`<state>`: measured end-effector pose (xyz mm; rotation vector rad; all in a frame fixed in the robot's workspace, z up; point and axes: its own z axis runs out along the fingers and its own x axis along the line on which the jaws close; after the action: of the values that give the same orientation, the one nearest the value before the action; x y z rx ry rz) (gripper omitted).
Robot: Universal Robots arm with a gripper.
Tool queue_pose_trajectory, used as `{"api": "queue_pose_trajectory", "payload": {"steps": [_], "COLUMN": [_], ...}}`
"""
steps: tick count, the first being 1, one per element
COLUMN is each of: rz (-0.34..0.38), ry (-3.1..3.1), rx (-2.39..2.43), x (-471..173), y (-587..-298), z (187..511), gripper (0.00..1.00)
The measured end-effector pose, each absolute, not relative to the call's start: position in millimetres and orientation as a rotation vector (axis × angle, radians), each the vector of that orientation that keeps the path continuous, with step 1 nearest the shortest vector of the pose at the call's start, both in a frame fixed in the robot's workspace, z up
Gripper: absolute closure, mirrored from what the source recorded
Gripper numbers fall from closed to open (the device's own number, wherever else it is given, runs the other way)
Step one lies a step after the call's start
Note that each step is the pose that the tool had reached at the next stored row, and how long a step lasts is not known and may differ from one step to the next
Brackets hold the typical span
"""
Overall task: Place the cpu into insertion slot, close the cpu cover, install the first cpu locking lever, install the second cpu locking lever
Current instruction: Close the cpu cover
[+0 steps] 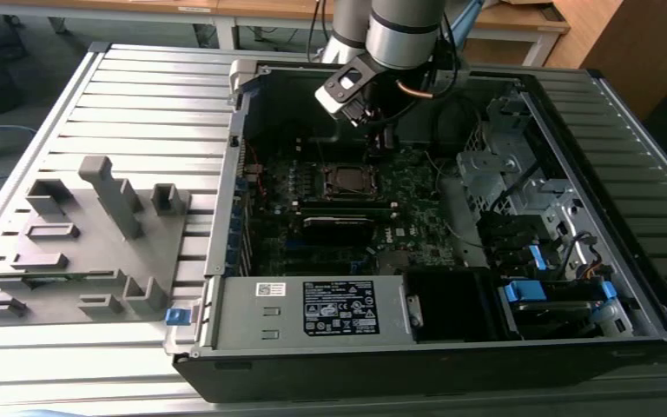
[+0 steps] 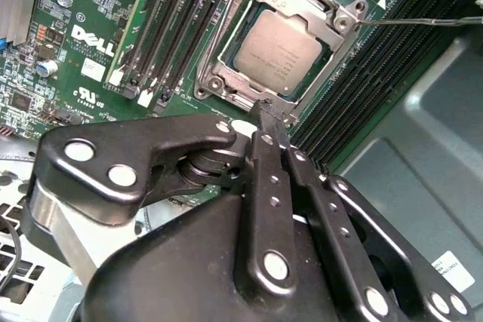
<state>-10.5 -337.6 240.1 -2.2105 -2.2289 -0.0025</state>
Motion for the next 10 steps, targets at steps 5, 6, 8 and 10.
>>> {"api": "queue_pose_trajectory", "payload": {"steps": [5,6,8,10], "rz": [-0.003,-0.003,-0.003,-0.003], "ry": [-2.229,-2.229,-2.229,-2.229], "rx": [-2.211,-2.211,-2.211,-2.211], "x": [-15,-18,-23,-27], "y": [-338,-338,-338,-338], "z": [240,240,240,239], "gripper": [0.89,0.89,0.89,0.89]}}
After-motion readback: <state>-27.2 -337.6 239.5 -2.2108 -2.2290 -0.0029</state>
